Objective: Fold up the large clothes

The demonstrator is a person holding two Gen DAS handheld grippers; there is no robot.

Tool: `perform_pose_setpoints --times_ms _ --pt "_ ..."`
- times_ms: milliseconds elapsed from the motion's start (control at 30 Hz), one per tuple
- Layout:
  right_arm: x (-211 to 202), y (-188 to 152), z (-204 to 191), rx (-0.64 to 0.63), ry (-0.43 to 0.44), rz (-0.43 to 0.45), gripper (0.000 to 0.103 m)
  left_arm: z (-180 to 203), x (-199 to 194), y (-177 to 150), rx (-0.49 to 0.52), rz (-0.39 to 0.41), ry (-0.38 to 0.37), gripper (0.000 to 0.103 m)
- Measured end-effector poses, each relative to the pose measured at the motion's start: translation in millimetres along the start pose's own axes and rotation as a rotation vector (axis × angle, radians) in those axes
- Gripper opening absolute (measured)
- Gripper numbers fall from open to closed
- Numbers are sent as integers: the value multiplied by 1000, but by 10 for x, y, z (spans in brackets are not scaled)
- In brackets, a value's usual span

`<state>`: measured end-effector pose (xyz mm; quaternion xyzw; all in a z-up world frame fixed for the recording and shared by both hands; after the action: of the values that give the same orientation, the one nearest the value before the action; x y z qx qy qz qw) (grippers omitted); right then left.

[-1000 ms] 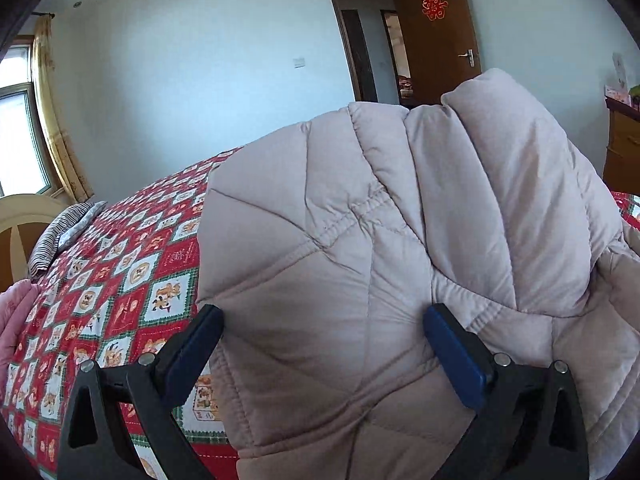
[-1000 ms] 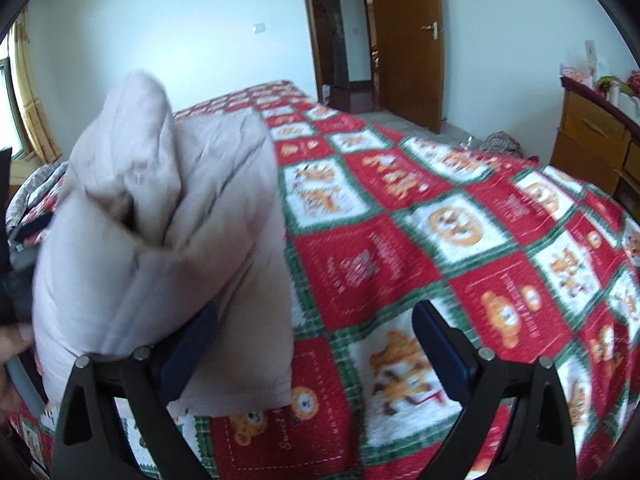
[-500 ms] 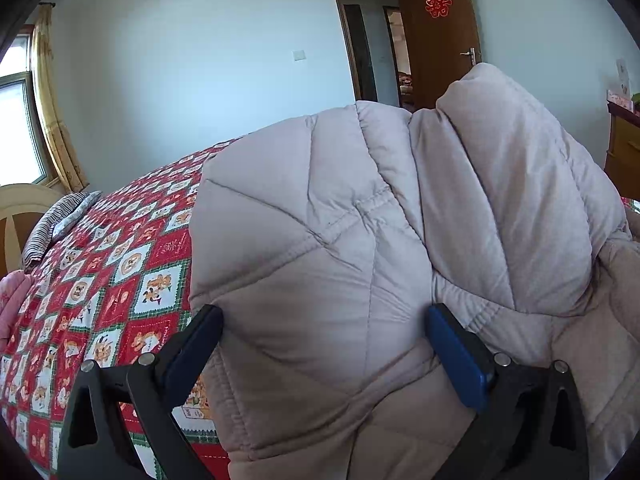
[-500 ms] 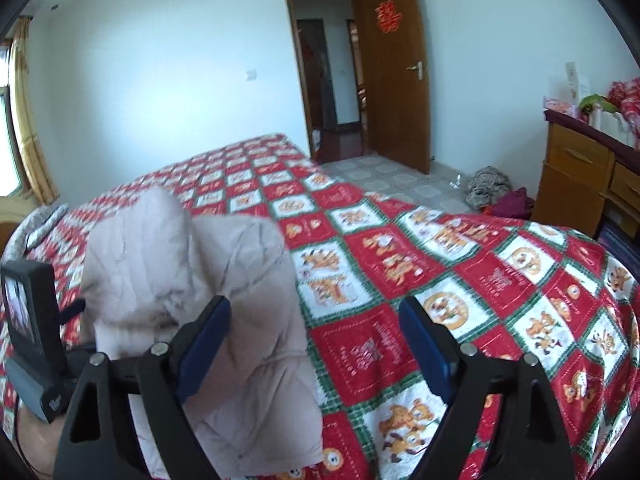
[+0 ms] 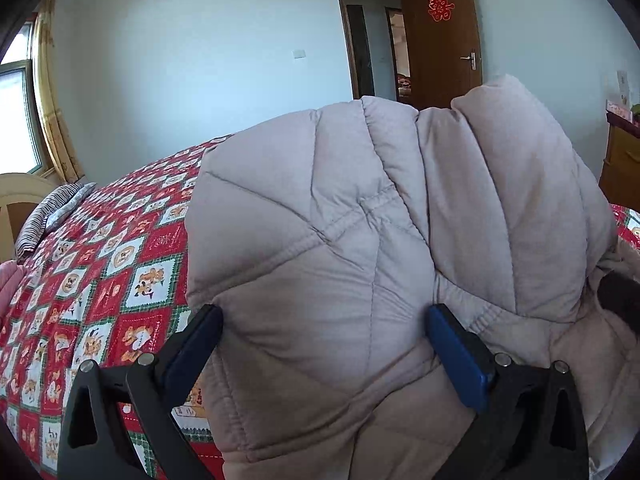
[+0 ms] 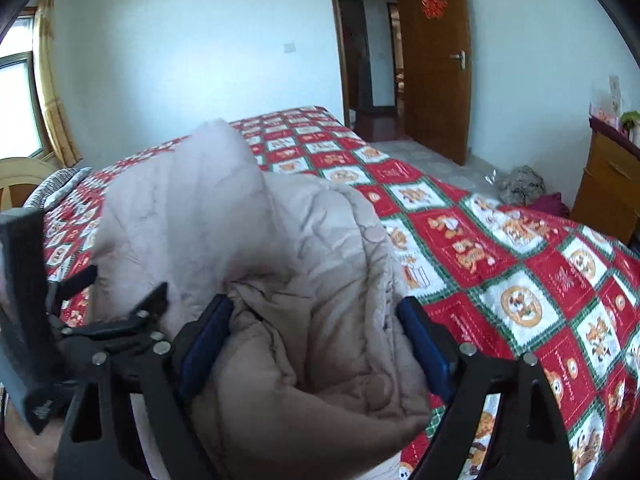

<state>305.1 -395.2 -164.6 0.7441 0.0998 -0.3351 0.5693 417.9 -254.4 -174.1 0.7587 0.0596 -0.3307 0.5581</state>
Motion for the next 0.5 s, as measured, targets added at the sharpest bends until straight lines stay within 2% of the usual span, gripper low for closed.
perform_pose_setpoints --times_ms 200,267,333,400,433,500 --pt "52 -221 147 4 -10 -30 87 -71 -99 42 -35 4 -59 102" --pt "71 -293 212 6 -12 -33 87 -182 -213 114 -68 43 -75 102" --pt "103 -345 271 29 -6 -39 87 -392 -334 238 -122 109 -53 102" --pt "138 -384 307 38 -6 -43 87 -631 -331 341 -194 129 -14 102" --pt "156 -395 307 35 -9 -44 87 -724 -264 366 -227 108 4 102" --pt "181 -414 296 32 -10 -52 87 -747 -67 368 -251 30 -32 102"
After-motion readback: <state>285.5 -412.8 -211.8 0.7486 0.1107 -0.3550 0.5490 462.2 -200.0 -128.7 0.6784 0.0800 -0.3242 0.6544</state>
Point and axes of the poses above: each gripper's, at about its wrist camera, not at the fingertips, and x roughly the way its jaws point, z to its right, y to its top, the point moved 8 cm from there along x, roughly the way its jaws point, and after that the axes turned 3 degrees about y, right-handed, at the moved point
